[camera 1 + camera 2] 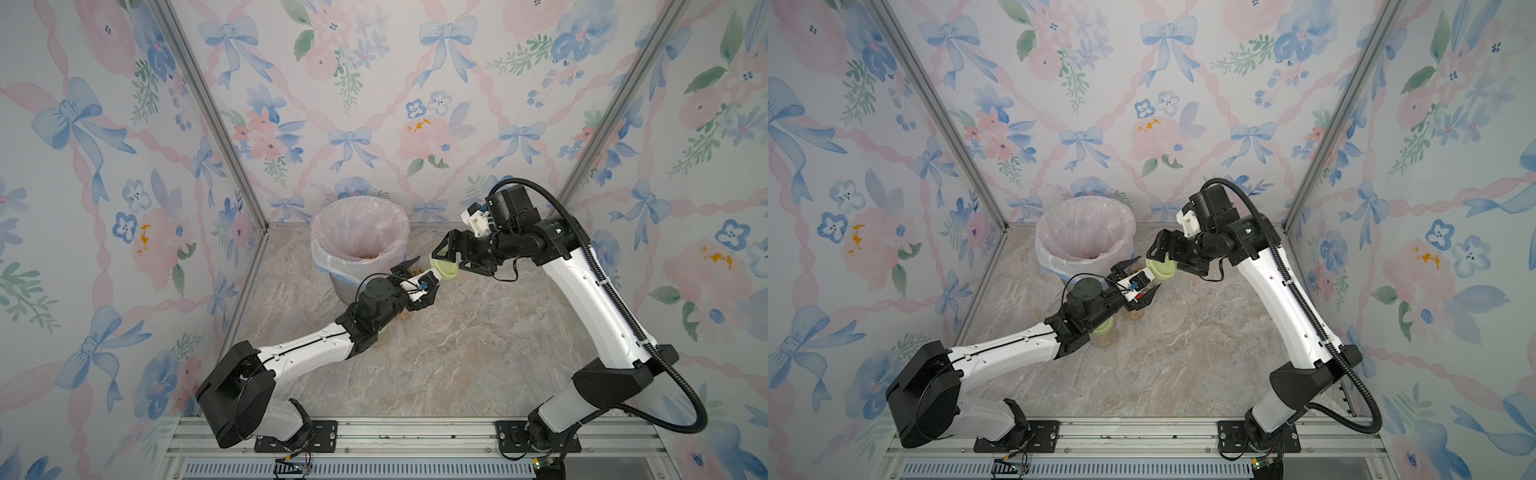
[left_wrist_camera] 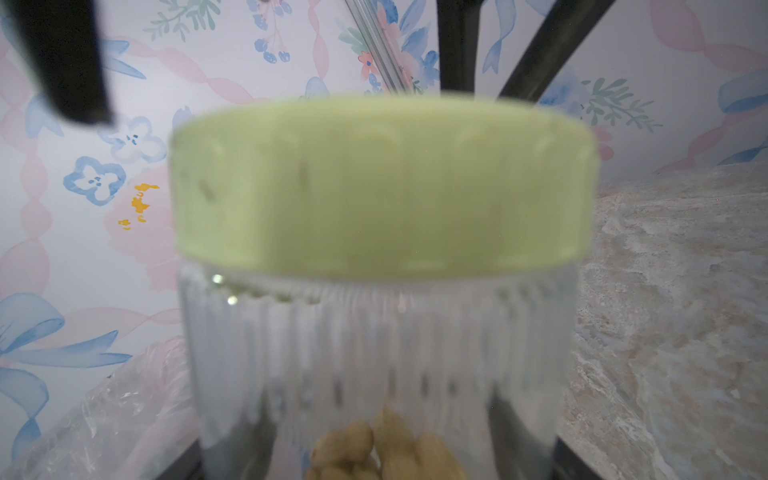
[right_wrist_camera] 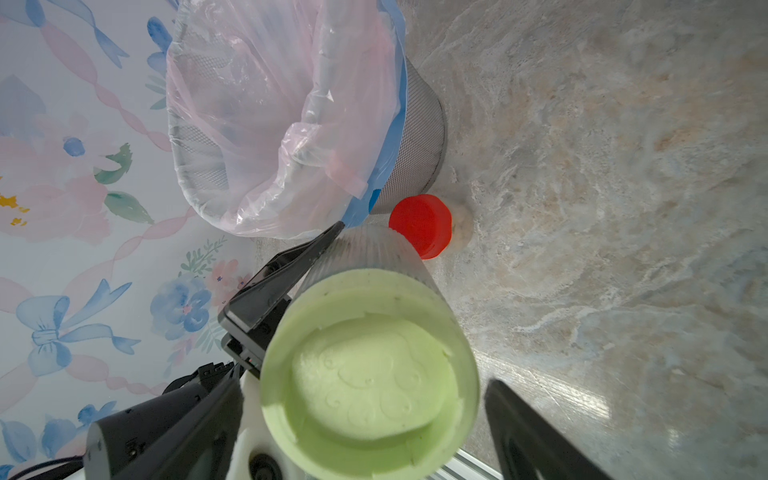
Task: Empty moldy peanuts from jars
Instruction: Unscrew the lid from the jar.
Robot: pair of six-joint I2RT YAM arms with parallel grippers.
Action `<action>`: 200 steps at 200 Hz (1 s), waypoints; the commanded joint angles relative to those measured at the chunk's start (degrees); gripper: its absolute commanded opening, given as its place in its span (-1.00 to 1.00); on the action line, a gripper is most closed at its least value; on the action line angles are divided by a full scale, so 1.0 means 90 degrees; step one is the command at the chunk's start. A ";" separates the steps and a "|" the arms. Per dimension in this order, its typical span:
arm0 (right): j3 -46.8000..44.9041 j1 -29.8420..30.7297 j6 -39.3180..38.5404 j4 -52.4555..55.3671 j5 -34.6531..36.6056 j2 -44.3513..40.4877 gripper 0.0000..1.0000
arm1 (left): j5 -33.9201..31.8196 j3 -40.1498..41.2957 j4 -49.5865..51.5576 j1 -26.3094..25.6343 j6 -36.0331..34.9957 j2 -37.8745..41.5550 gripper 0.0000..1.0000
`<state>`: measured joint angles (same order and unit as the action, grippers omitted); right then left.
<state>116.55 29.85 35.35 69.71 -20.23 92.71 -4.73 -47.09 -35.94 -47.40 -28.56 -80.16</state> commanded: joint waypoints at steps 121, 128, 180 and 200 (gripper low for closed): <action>-0.0149 0.0095 -0.1141 0.0155 -0.0206 -0.0096 0.64 | 0.0553 -0.0202 -0.0614 0.0063 0.0312 0.0218 -0.64; -0.0093 0.0079 -0.1425 0.0194 -0.0259 -0.0105 0.65 | 0.0813 -0.0162 -0.0616 0.0128 0.0498 0.0277 -0.65; 0.0193 0.0014 -0.3126 0.0553 -0.0714 -0.0127 0.65 | 0.3335 -0.0138 -0.0615 0.0583 0.1752 0.0450 -0.65; 0.0465 0.0007 -0.3770 0.0773 -0.0756 -0.0066 0.65 | 0.3796 -0.0204 -0.0608 0.0628 0.2004 0.0371 -0.67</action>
<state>117.40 30.02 11.81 72.95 -22.44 92.60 17.52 -47.13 -34.22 -42.06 -17.41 -79.29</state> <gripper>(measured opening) 0.823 0.817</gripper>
